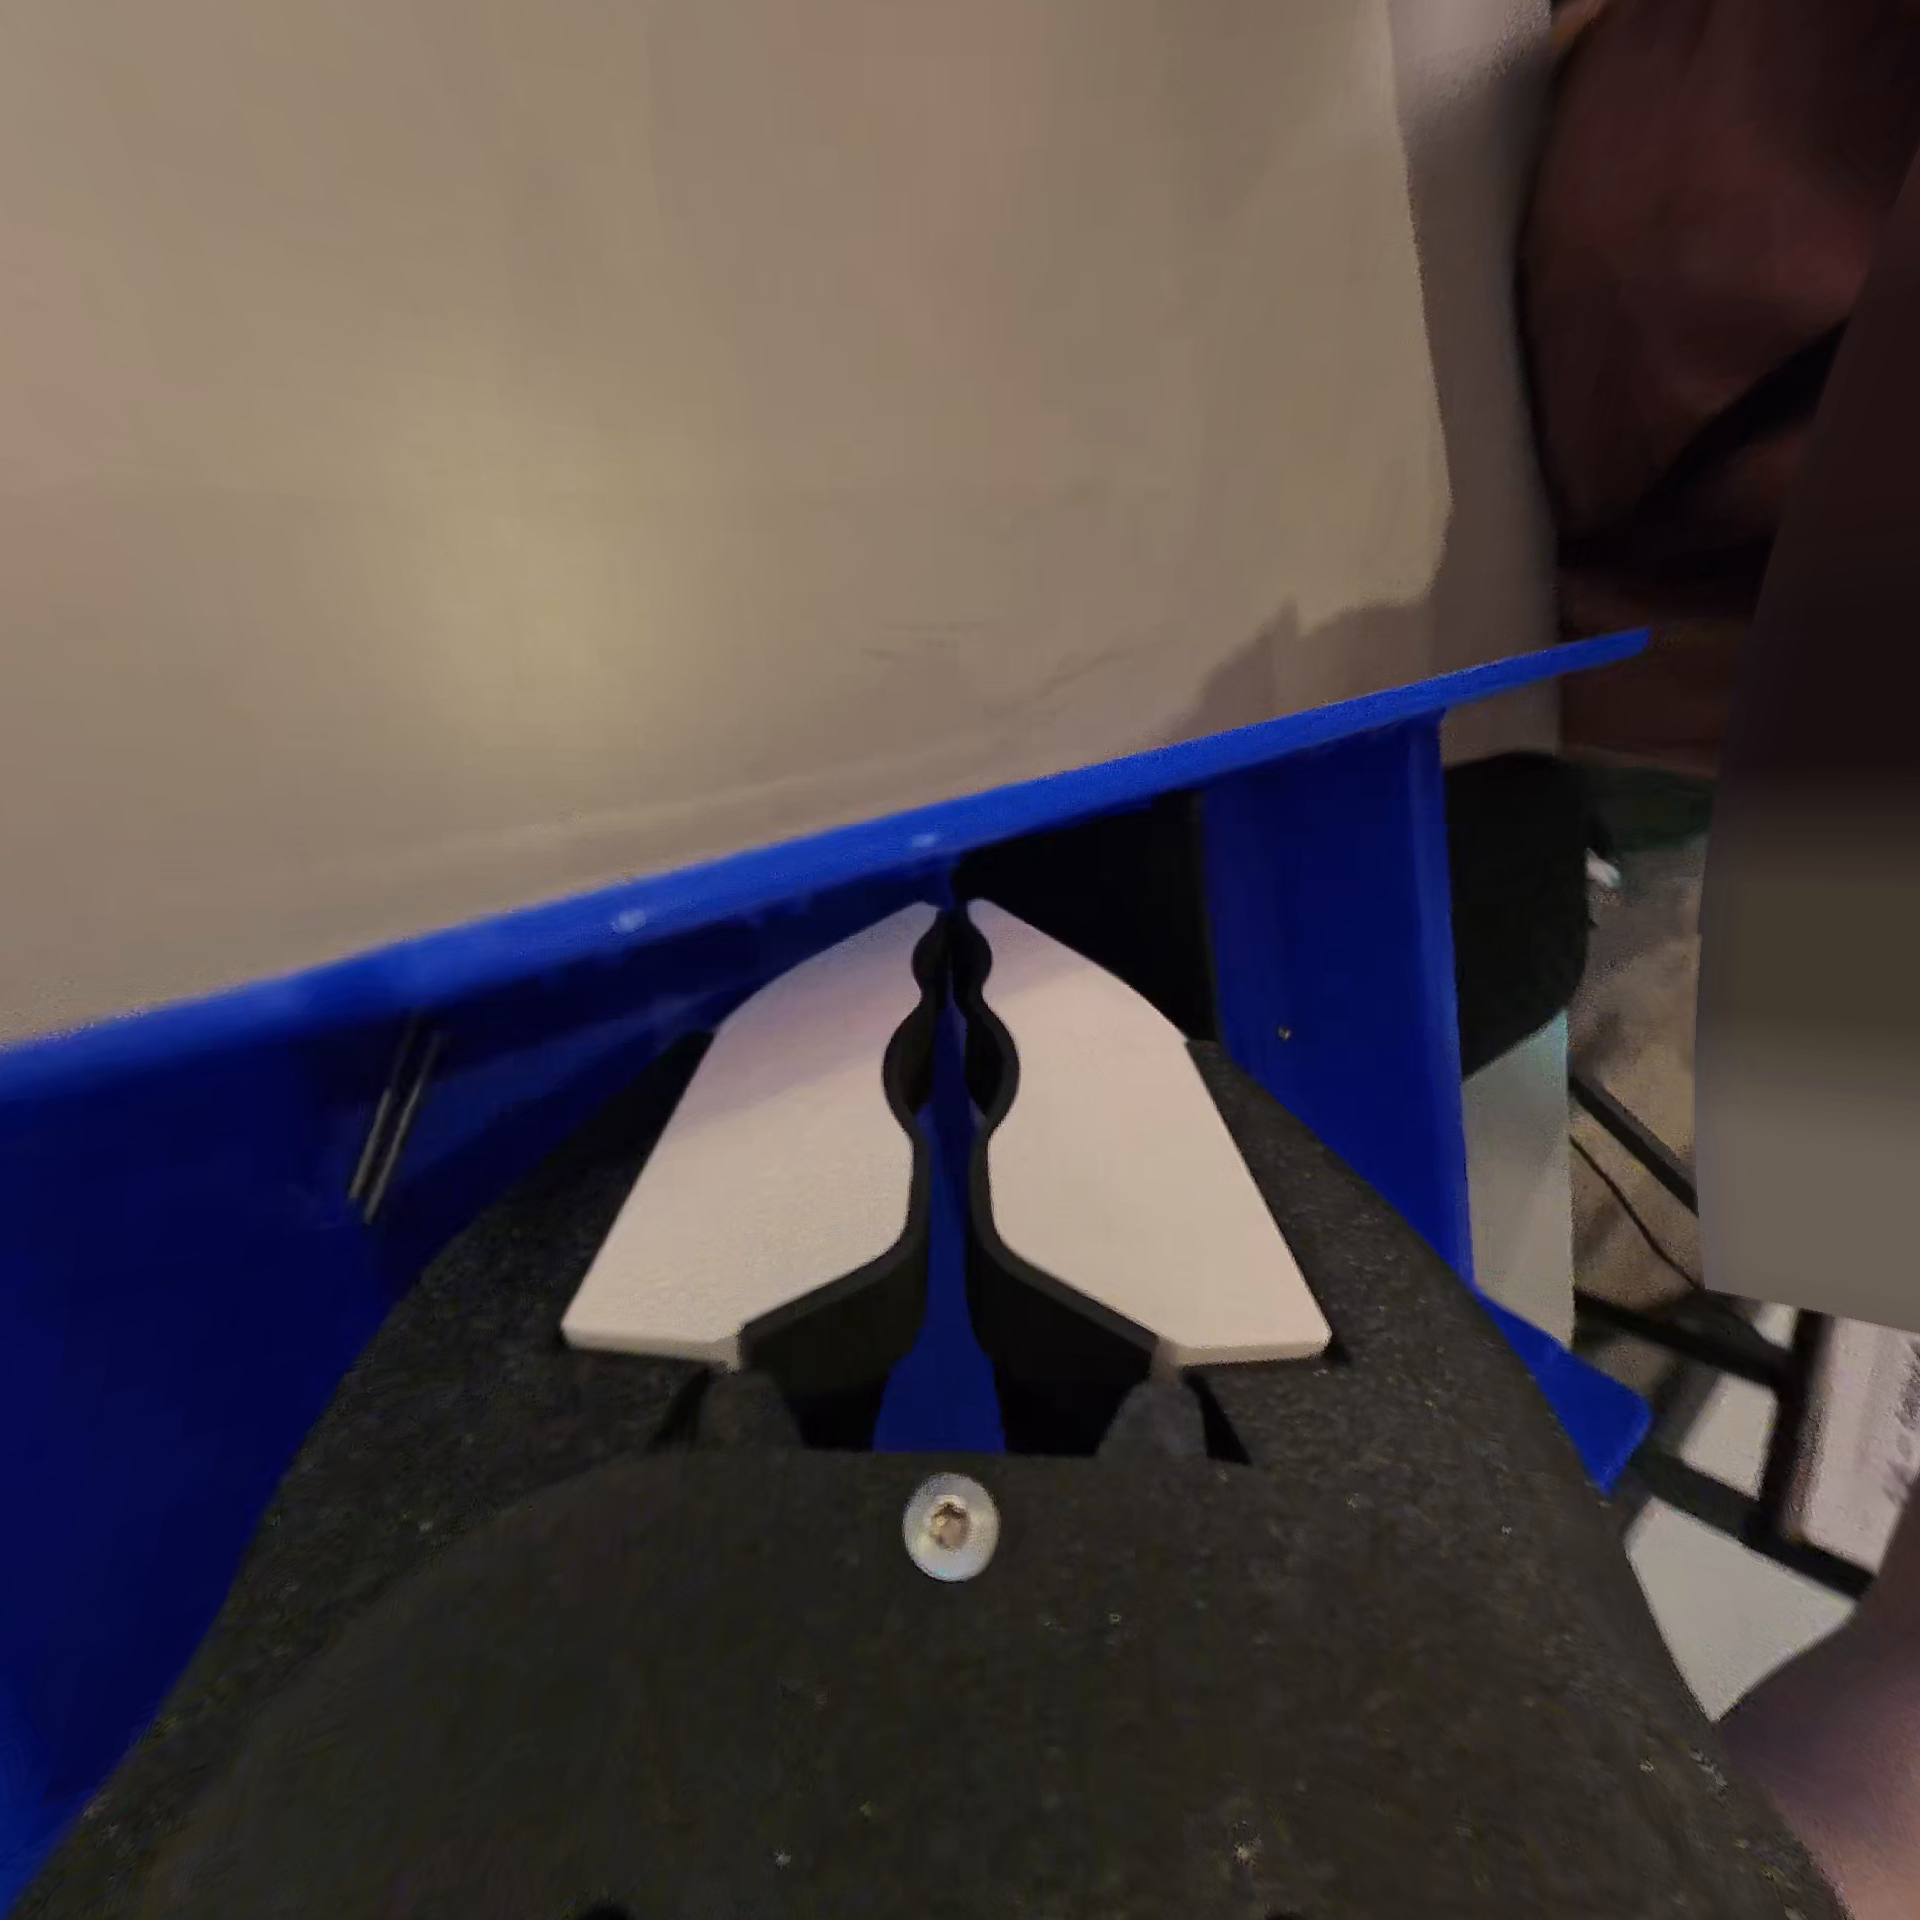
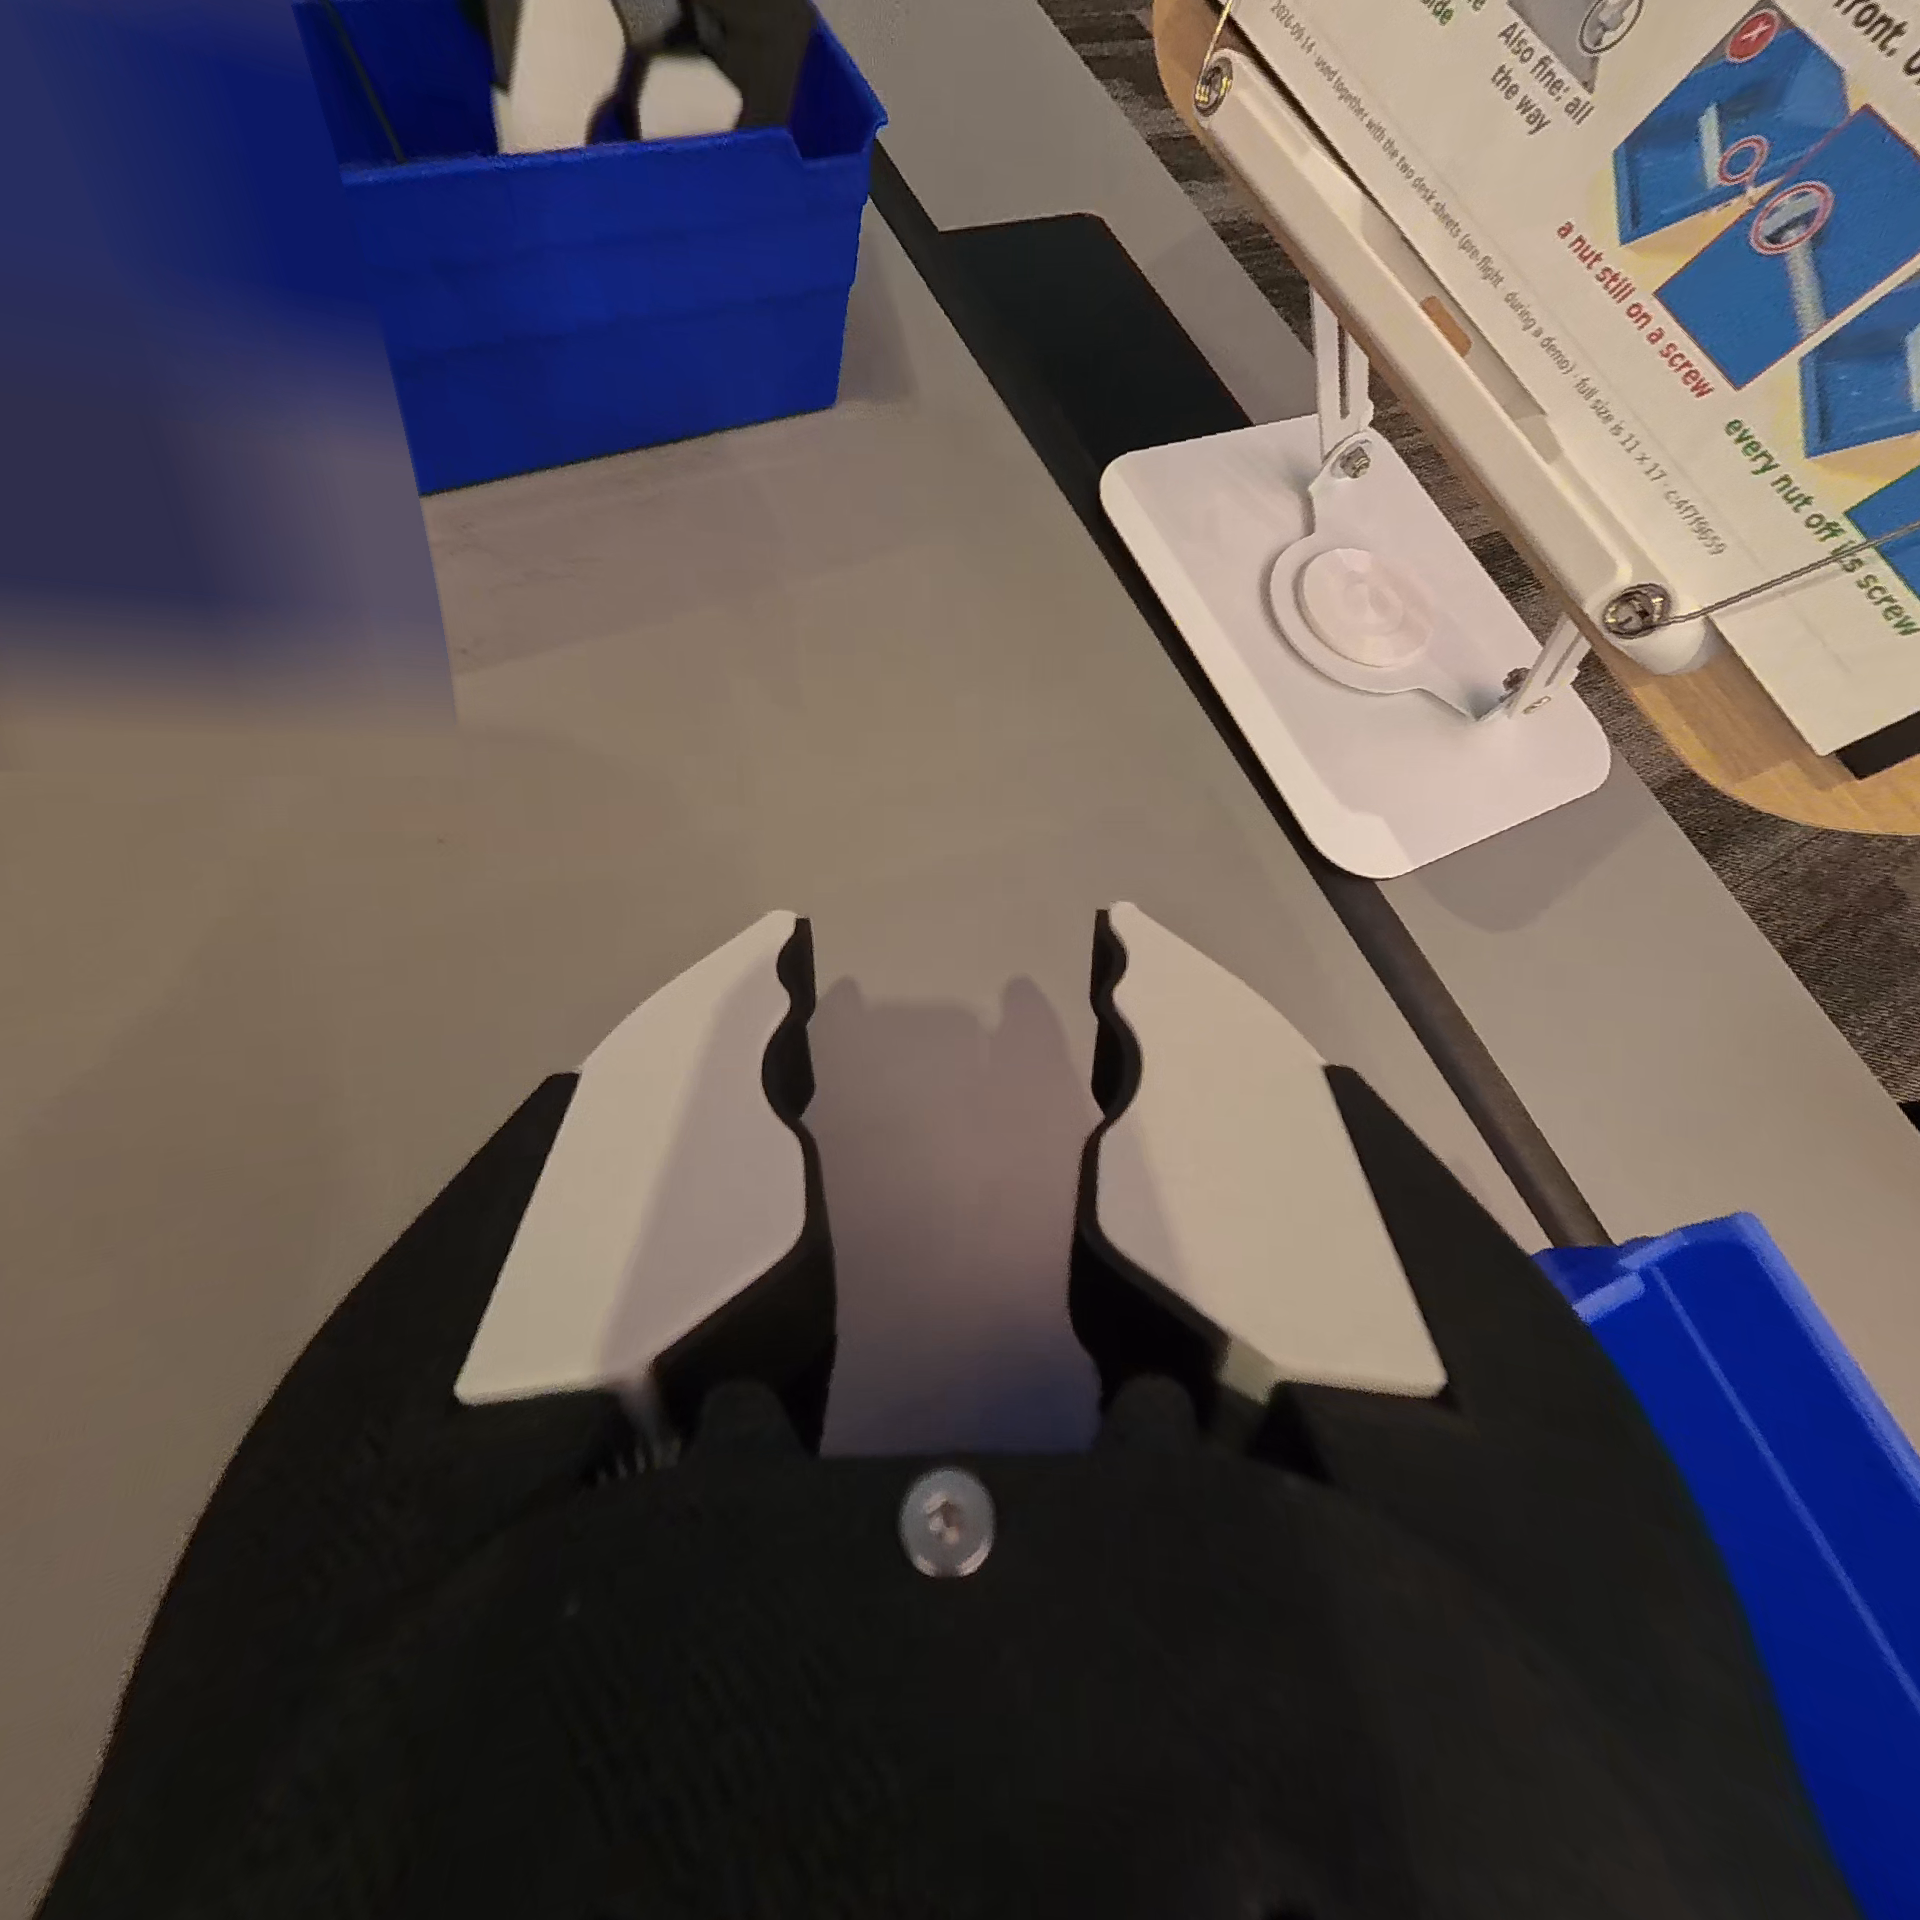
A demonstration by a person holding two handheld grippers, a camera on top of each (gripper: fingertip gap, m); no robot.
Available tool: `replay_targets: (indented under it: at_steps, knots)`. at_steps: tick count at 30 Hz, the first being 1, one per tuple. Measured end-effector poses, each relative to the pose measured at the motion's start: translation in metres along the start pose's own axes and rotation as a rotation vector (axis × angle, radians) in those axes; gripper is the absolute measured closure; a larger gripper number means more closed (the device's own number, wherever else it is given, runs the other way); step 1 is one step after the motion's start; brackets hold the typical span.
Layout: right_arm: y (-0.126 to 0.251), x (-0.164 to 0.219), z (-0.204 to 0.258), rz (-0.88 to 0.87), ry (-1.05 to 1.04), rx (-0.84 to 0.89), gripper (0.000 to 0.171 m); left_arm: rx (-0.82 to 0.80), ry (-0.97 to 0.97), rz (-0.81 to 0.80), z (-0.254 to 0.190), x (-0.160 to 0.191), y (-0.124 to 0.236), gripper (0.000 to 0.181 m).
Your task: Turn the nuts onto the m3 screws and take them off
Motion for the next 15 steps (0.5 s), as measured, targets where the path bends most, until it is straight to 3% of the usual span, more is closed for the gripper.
replay_targets:
  at_steps: [1, 7, 10, 13, 15]
  knots:
    - [0.001, 0.000, 0.000, -0.002, 0.002, 0.005, 0.119, -0.038, 0.010, -0.032, -0.006, -0.001, 0.008, 0.181]
    - [0.011, -0.004, -0.001, -0.036, 0.004, 0.019, 0.119, -0.414, 0.103, -0.160, -0.040, 0.004, 0.041, 0.181]
    - [0.018, -0.006, 0.000, -0.045, 0.016, 0.034, 0.119, -0.562, 0.172, -0.338, -0.071, 0.006, 0.052, 0.181]
    - [0.025, -0.011, 0.004, -0.072, 0.027, 0.033, 0.119, -0.704, 0.192, -0.420, -0.104, 0.011, 0.034, 0.180]
    - [0.028, -0.014, 0.006, -0.086, 0.033, 0.031, 0.119, -0.844, 0.210, -0.371, -0.115, 0.019, 0.009, 0.174]
Point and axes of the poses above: each gripper's, where its closed fingertips meet, y back along the fingers, x out of its underside, z = x × y across the jaws, the point moved 4 cm from there along y, back along the fingers, and after that the axes turned 14 degrees about z, right-handed, at the moved point
